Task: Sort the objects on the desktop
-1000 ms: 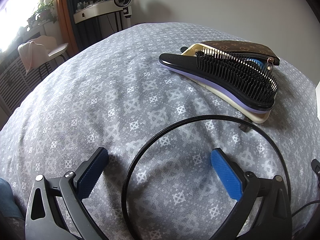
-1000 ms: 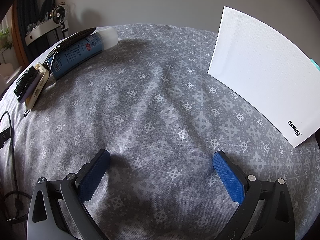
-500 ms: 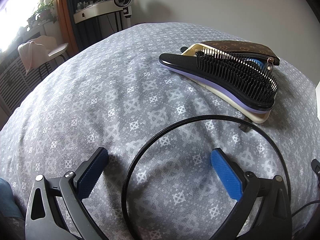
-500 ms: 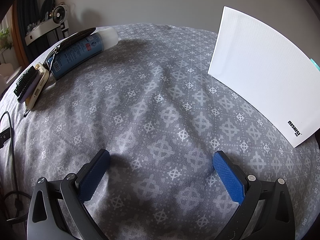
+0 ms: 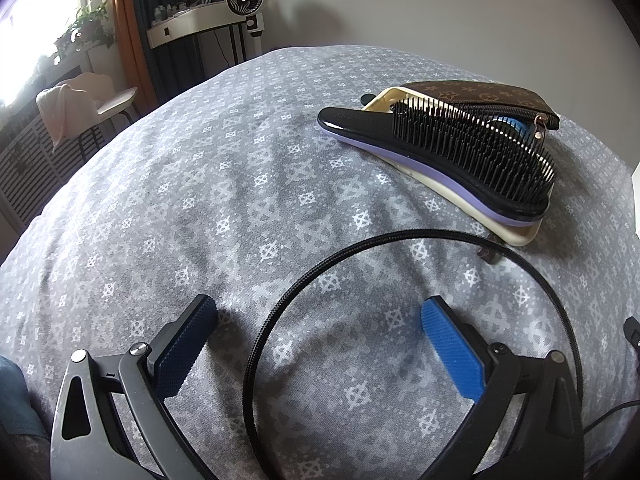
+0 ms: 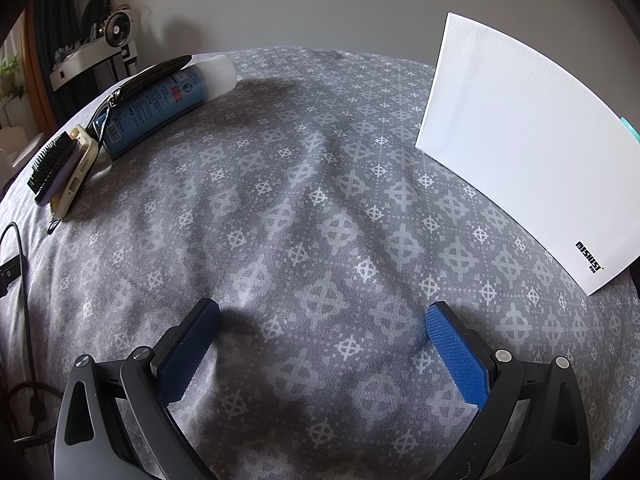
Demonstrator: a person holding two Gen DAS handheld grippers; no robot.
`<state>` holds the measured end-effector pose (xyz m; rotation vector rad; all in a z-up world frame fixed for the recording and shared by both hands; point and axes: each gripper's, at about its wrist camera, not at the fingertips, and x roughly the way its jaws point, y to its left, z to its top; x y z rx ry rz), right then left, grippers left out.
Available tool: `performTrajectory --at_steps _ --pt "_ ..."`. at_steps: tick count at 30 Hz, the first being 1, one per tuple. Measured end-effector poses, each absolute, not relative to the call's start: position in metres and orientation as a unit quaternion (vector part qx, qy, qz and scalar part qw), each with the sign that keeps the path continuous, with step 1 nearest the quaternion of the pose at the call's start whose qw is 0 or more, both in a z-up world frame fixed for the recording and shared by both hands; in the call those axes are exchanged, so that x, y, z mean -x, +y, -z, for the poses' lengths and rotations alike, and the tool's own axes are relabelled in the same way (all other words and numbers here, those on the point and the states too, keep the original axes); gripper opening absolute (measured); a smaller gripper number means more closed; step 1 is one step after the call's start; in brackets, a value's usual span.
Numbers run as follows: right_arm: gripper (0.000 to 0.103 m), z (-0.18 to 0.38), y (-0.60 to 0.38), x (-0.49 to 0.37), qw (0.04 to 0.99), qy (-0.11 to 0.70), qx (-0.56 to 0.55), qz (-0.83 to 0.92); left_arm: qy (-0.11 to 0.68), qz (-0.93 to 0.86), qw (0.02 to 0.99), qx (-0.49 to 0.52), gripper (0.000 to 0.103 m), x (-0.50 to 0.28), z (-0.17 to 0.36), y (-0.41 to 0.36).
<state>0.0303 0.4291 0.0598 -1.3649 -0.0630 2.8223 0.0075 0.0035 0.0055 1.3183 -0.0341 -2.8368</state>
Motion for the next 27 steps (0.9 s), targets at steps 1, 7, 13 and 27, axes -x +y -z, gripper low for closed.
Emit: performTrajectory --at_steps 1,7,13,27 --pt "0.103 -0.0598 0.4291 -0.0303 0.003 -0.02 0.435 -0.9 -0.011 0.907 0.007 -0.421 0.103 -0.0048 -0.0055 0.0033" --pt "0.103 -0.0599 0.429 -0.0302 0.003 -0.02 0.435 -0.9 -0.011 0.907 0.007 -0.421 0.103 -0.0042 -0.0067 0.0029" --pt "0.103 -0.0599 0.429 -0.0302 0.003 -0.02 0.435 -0.9 -0.01 0.907 0.007 -0.421 0.103 -0.005 -0.0058 0.0024" --pt "0.103 -0.0586 0.4309 -0.0276 0.0 -0.014 0.438 -0.899 -0.013 0.906 0.008 -0.422 0.103 -0.0053 -0.003 0.0039"
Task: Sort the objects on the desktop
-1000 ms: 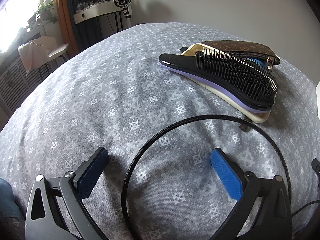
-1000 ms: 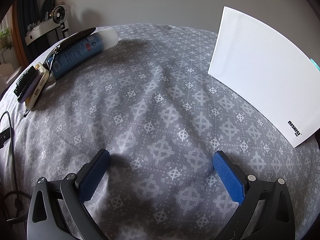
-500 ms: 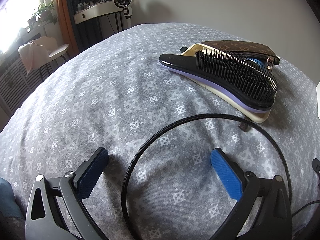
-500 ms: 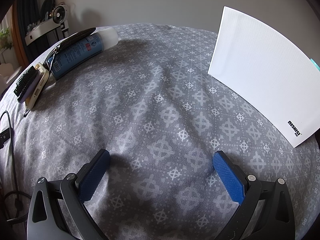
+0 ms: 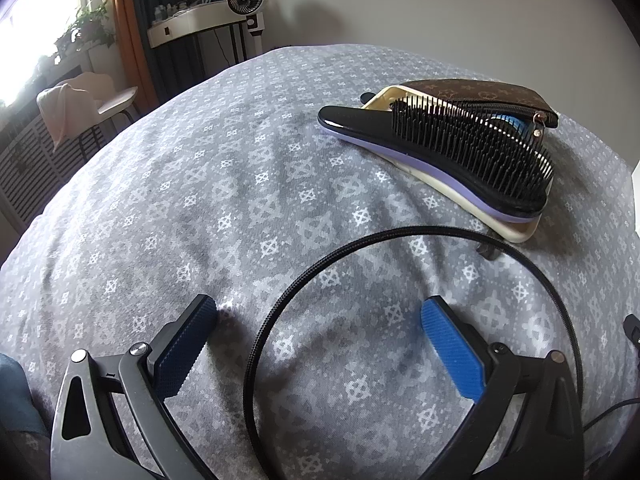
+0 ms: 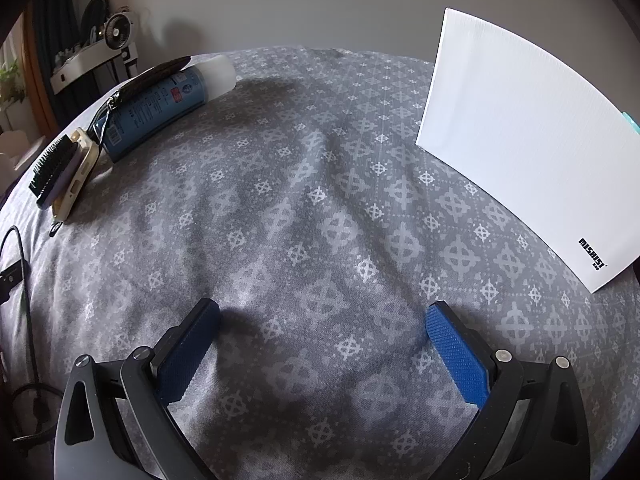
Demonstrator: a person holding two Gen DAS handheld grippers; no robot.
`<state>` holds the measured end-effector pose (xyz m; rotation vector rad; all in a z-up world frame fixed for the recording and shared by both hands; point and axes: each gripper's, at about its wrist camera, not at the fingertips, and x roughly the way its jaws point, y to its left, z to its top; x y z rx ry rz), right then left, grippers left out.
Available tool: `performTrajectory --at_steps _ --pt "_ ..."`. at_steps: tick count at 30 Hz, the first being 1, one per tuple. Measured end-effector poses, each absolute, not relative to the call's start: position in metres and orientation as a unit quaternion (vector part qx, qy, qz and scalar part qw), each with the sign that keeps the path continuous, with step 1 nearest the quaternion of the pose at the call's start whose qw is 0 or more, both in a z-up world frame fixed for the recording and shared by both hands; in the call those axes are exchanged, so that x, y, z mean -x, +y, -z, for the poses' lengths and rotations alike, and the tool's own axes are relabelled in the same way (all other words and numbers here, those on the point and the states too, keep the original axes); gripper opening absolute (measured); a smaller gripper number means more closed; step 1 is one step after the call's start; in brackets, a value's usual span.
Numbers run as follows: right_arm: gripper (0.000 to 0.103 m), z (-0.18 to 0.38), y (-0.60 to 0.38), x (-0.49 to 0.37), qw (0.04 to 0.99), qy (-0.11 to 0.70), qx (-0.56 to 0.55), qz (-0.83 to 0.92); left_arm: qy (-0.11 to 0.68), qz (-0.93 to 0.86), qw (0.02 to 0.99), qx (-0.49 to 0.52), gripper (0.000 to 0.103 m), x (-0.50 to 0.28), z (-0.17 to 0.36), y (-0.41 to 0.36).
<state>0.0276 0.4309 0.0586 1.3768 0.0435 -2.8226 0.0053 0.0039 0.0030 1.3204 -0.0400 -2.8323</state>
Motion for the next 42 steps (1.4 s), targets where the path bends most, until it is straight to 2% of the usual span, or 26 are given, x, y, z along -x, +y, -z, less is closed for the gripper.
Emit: performTrajectory --at_steps 9,13,19,25,28,34,42 --pt "0.103 -0.07 0.435 -0.02 0.018 0.015 -0.488 0.872 -0.013 0.904 0.007 -0.428 0.103 -0.002 -0.002 0.003" --pt "0.103 -0.102 0.436 -0.018 0.053 -0.016 -0.466 0.883 -0.014 0.904 0.008 -0.428 0.103 -0.002 -0.002 0.004" --pt "0.103 -0.154 0.403 0.024 0.121 -0.005 -0.434 0.893 -0.014 0.904 0.009 -0.428 0.103 -0.002 -0.002 0.004" --pt "0.103 -0.182 0.344 0.085 0.202 0.002 -0.426 0.882 -0.011 0.905 0.007 -0.425 0.103 -0.003 -0.001 0.004" --pt "0.103 -0.189 0.301 0.115 0.238 0.07 -0.434 0.866 -0.008 0.906 0.006 -0.424 0.103 -0.004 -0.001 0.003" --pt "0.103 -0.169 0.224 0.147 0.31 0.299 -0.433 0.792 -0.004 0.906 0.004 -0.423 0.103 -0.003 -0.001 0.003" --pt "0.103 -0.12 0.181 0.192 0.366 0.399 -0.497 0.678 -0.004 0.906 0.004 -0.423 0.103 -0.003 -0.001 0.003"
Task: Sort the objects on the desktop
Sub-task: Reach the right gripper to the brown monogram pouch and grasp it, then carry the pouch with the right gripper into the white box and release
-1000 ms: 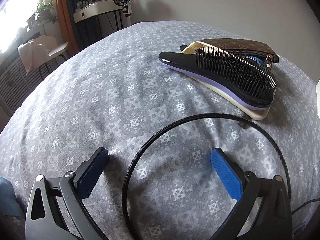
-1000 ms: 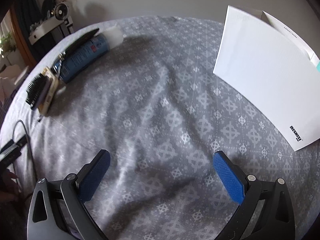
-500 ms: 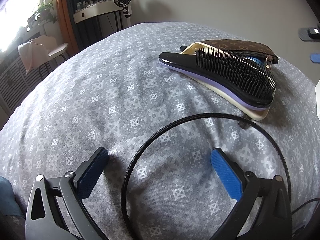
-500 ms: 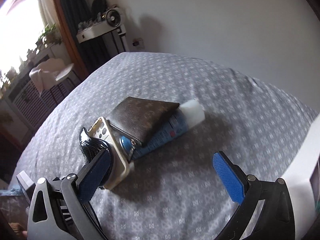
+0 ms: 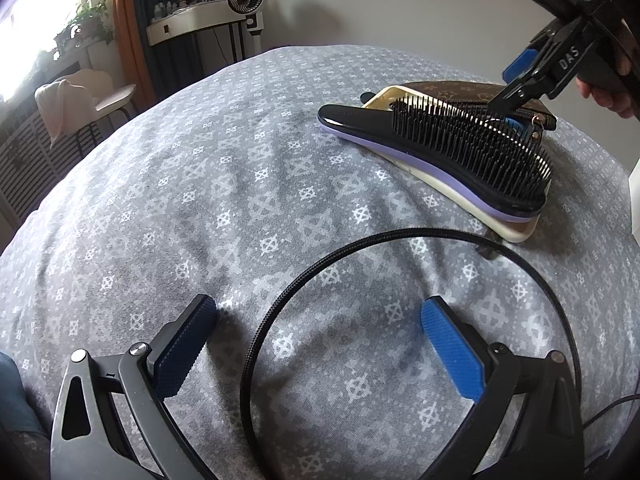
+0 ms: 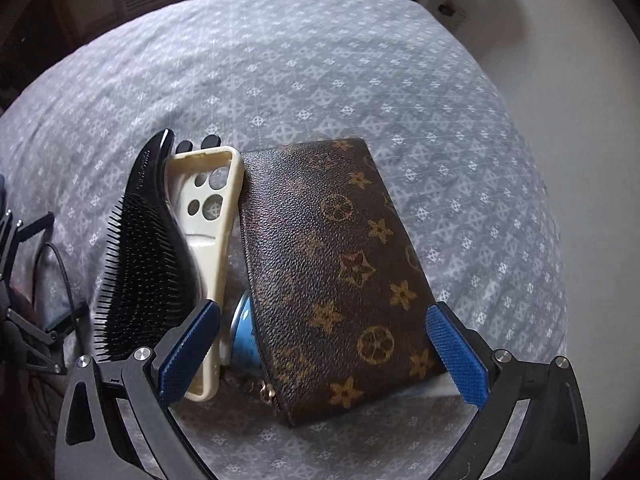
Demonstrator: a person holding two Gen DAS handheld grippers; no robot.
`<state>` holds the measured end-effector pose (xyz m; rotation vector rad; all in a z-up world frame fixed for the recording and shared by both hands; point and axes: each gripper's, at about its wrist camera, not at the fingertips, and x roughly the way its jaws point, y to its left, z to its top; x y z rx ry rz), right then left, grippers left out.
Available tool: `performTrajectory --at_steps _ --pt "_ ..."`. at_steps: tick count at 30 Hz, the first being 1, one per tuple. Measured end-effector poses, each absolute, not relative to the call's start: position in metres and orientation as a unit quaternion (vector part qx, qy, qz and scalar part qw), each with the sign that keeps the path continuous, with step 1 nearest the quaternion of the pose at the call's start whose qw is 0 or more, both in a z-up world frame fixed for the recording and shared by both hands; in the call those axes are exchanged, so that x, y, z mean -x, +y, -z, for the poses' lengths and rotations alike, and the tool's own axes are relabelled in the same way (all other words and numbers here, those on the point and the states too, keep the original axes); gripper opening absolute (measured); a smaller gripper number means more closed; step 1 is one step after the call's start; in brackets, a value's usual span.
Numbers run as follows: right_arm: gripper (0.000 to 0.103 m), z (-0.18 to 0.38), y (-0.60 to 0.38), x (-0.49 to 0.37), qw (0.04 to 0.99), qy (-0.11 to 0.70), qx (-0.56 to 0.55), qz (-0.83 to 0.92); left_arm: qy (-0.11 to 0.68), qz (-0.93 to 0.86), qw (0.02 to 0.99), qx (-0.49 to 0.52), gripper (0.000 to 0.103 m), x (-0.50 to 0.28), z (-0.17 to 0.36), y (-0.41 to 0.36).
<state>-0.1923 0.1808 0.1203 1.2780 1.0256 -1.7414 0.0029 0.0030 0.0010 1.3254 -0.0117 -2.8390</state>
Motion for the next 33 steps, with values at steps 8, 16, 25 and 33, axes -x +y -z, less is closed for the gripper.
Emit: performTrajectory --at_steps 8,16,25,33 --pt "0.103 -0.081 0.143 0.232 0.355 0.44 -0.535 0.628 -0.003 0.906 0.004 -0.423 0.103 -0.003 -0.001 0.003" --pt "0.101 -0.075 0.163 0.25 0.36 0.421 -0.539 0.635 -0.003 0.906 0.005 -0.423 0.103 -0.003 -0.001 0.003" --pt "0.086 -0.131 0.23 0.236 0.372 0.341 -0.503 0.701 -0.003 0.906 0.005 -0.423 0.103 -0.003 0.0 0.002" --pt "0.084 -0.229 0.325 0.165 0.37 0.109 -0.466 0.796 -0.002 0.906 0.005 -0.423 0.103 -0.003 0.0 0.002"
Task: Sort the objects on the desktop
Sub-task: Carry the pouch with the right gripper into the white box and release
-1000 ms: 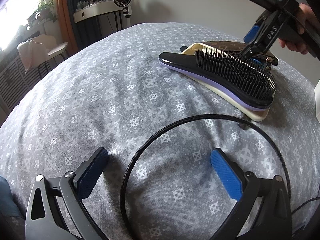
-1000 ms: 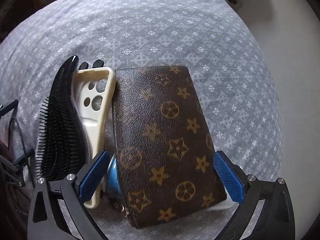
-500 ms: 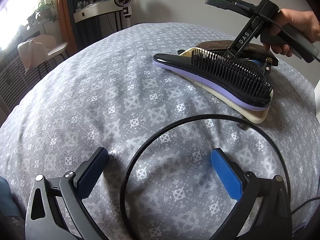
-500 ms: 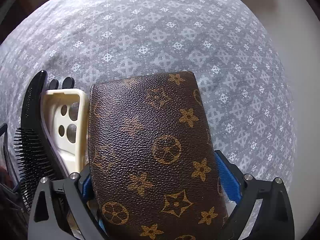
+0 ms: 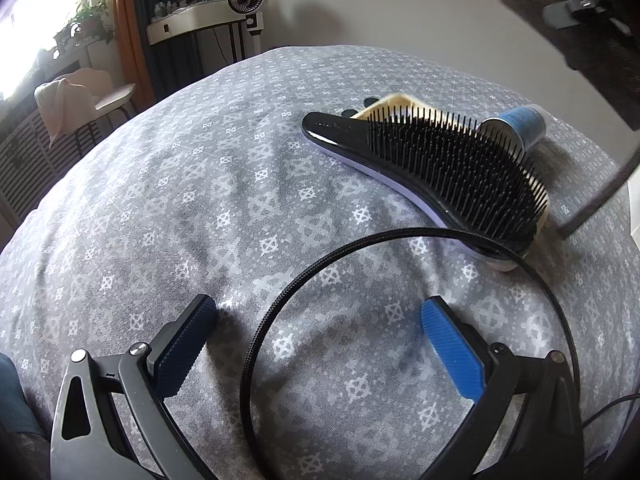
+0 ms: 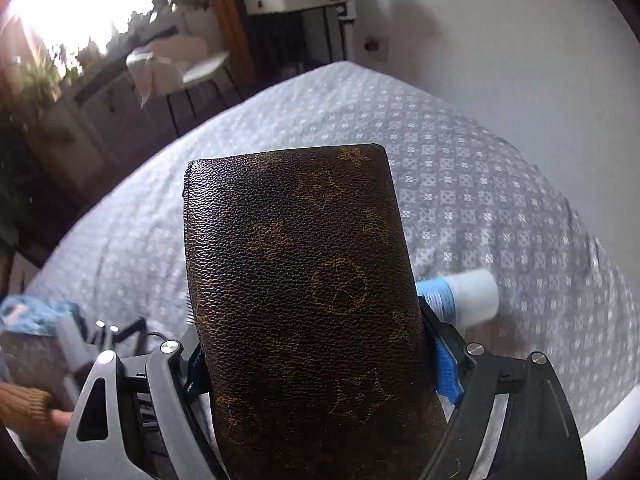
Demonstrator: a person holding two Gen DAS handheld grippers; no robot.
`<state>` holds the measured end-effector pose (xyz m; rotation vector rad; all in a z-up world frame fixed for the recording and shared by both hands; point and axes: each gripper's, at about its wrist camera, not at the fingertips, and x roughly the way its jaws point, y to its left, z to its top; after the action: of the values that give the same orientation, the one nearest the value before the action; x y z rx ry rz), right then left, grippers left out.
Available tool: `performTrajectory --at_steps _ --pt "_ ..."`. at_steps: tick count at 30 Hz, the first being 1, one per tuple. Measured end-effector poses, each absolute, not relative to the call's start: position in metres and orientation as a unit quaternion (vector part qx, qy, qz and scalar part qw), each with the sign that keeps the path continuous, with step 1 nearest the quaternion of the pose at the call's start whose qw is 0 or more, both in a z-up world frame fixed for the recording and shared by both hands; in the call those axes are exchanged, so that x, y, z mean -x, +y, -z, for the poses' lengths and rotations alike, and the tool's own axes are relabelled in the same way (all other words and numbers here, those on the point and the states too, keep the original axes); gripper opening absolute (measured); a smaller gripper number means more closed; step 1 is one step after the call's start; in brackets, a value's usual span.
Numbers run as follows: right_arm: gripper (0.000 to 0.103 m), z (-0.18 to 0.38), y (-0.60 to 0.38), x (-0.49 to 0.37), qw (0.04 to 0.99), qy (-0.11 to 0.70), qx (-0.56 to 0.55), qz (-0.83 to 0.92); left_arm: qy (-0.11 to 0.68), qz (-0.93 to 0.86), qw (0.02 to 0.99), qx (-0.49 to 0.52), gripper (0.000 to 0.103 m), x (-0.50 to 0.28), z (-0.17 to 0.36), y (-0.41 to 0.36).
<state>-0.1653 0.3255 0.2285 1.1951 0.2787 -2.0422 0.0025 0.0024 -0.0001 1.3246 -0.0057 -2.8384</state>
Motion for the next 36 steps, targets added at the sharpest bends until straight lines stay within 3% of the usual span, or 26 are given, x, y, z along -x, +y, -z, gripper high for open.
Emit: performTrajectory --at_steps 5,10,14,19,25,32,36 --pt "0.084 -0.279 0.405 0.133 0.321 0.0 -0.441 0.838 -0.002 0.905 0.005 -0.424 0.103 -0.002 0.0 0.004" --pt "0.084 -0.334 0.537 0.113 0.218 -0.041 -0.423 0.879 -0.006 0.905 0.008 -0.426 0.103 -0.001 -0.001 0.006" --pt "0.084 -0.332 0.632 0.129 0.099 -0.075 -0.437 0.891 -0.008 0.905 0.009 -0.425 0.103 -0.003 -0.001 0.003" --pt "0.086 -0.283 0.712 0.156 -0.044 -0.132 -0.473 0.87 -0.009 0.905 0.009 -0.425 0.103 -0.003 -0.001 0.002" --pt "0.093 -0.252 0.733 0.157 -0.142 -0.108 -0.479 0.859 -0.008 0.906 0.009 -0.424 0.103 -0.003 0.0 0.003" --pt "0.096 -0.262 0.735 0.155 -0.157 -0.088 -0.443 0.878 -0.007 0.906 0.008 -0.424 0.103 -0.003 0.0 0.002" --pt "0.101 -0.27 0.737 0.153 -0.143 -0.116 -0.424 0.887 -0.007 0.906 0.008 -0.424 0.103 -0.003 0.0 0.002"
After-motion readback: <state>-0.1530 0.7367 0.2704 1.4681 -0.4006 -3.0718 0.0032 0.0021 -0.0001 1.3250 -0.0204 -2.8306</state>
